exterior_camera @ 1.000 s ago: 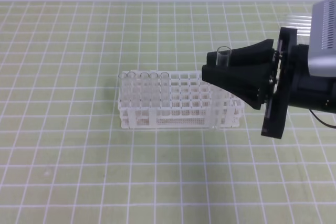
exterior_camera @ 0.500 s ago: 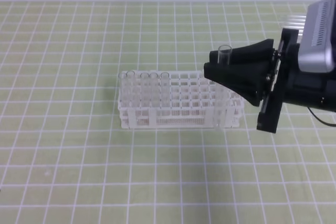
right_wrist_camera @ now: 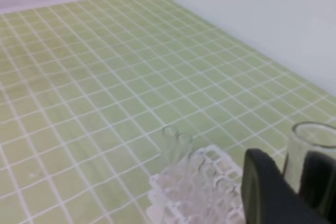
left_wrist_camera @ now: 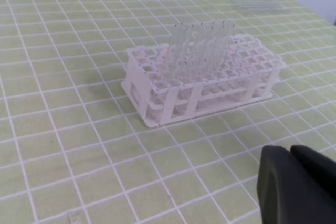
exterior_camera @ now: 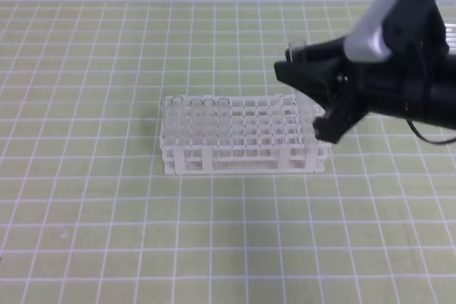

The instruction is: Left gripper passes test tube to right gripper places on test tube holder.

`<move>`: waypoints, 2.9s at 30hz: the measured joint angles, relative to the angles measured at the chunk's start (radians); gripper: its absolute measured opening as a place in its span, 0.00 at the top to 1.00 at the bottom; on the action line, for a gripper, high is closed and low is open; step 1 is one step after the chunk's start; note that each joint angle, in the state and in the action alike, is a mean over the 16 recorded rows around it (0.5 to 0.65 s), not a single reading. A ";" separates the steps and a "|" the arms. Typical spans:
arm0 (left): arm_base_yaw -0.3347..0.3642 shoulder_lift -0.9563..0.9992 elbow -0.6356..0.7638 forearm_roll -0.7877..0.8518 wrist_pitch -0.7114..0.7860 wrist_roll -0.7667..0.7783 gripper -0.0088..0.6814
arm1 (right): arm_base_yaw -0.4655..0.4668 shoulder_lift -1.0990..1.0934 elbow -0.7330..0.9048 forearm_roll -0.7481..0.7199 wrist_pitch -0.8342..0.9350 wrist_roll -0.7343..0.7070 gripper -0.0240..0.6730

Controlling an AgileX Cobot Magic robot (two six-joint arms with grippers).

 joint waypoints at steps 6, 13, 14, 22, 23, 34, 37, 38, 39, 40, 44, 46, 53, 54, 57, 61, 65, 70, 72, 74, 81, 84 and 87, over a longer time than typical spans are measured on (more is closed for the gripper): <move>0.000 -0.001 0.000 -0.001 0.001 -0.001 0.98 | 0.101 0.014 -0.069 -0.264 -0.255 0.376 0.82; 0.000 0.001 0.000 0.001 -0.002 -0.001 0.98 | 0.240 0.073 -0.102 -0.645 -0.607 0.905 0.82; 0.000 0.001 0.000 0.000 -0.001 -0.001 0.98 | 0.259 0.087 -0.103 -0.696 -0.655 0.975 0.82; 0.000 0.003 0.000 0.001 -0.003 -0.002 0.98 | 0.361 0.213 -0.103 -0.998 -0.936 1.312 0.82; 0.000 0.003 0.000 0.001 -0.003 -0.002 0.98 | 0.367 0.228 -0.103 -1.017 -0.962 1.326 0.82; 0.000 0.005 0.001 0.004 -0.006 -0.003 0.98 | 0.388 0.304 -0.033 -1.097 -1.223 1.379 0.82; 0.000 0.005 0.001 0.004 -0.006 -0.003 0.98 | 0.388 0.310 -0.004 -1.098 -1.280 1.398 0.82; 0.000 0.005 0.001 0.004 -0.006 -0.003 0.98 | 0.388 0.312 0.005 -1.100 -1.297 1.406 0.82; 0.000 0.005 0.001 0.004 -0.006 -0.003 0.98 | 0.388 0.314 0.014 -1.102 -1.312 1.415 0.82; 0.000 0.005 0.001 0.004 -0.006 -0.003 0.98 | 0.388 0.317 0.022 -1.104 -1.325 1.423 0.82; 0.000 0.004 0.000 0.003 -0.004 -0.003 0.98 | 0.388 0.334 0.044 -1.121 -1.359 1.456 0.82; 0.000 0.004 0.000 0.003 -0.004 -0.003 0.98 | 0.388 0.345 0.049 -1.134 -1.365 1.470 0.82; 0.000 0.003 0.000 0.003 -0.003 -0.003 0.98 | 0.388 0.383 0.050 -1.191 -1.381 1.499 0.82; 0.000 0.003 0.000 0.003 -0.003 -0.003 0.98 | 0.388 0.388 0.050 -1.199 -1.383 1.499 0.82; 0.000 0.003 0.000 0.003 -0.003 -0.003 0.98 | 0.388 0.401 0.050 -1.216 -1.388 1.499 0.82; 0.000 0.002 0.000 0.002 -0.002 -0.003 0.98 | 0.388 0.416 0.050 -1.232 -1.397 1.499 0.82; 0.000 0.001 0.000 0.000 0.000 -0.003 0.98 | 0.388 0.435 0.050 -1.236 -1.410 1.499 0.82; 0.000 0.001 0.000 0.000 -0.001 -0.003 0.98 | 0.388 0.463 0.050 -1.240 -1.429 1.500 0.82; 0.000 0.002 0.000 0.001 -0.002 -0.003 0.98 | 0.388 0.474 0.050 -1.242 -1.436 1.502 0.82; 0.000 0.003 0.000 0.001 -0.003 -0.003 0.98 | 0.388 0.485 0.050 -1.243 -1.443 1.504 0.82; 0.000 0.003 0.000 0.002 -0.004 -0.003 0.98 | 0.388 0.505 0.050 -1.246 -1.459 1.513 0.82; 0.000 0.001 0.000 0.001 -0.002 -0.003 0.98 | 0.388 0.511 0.050 -1.247 -1.462 1.517 0.82; 0.000 0.001 0.000 0.001 -0.002 -0.003 0.98 | 0.388 0.517 0.050 -1.248 -1.465 1.519 0.82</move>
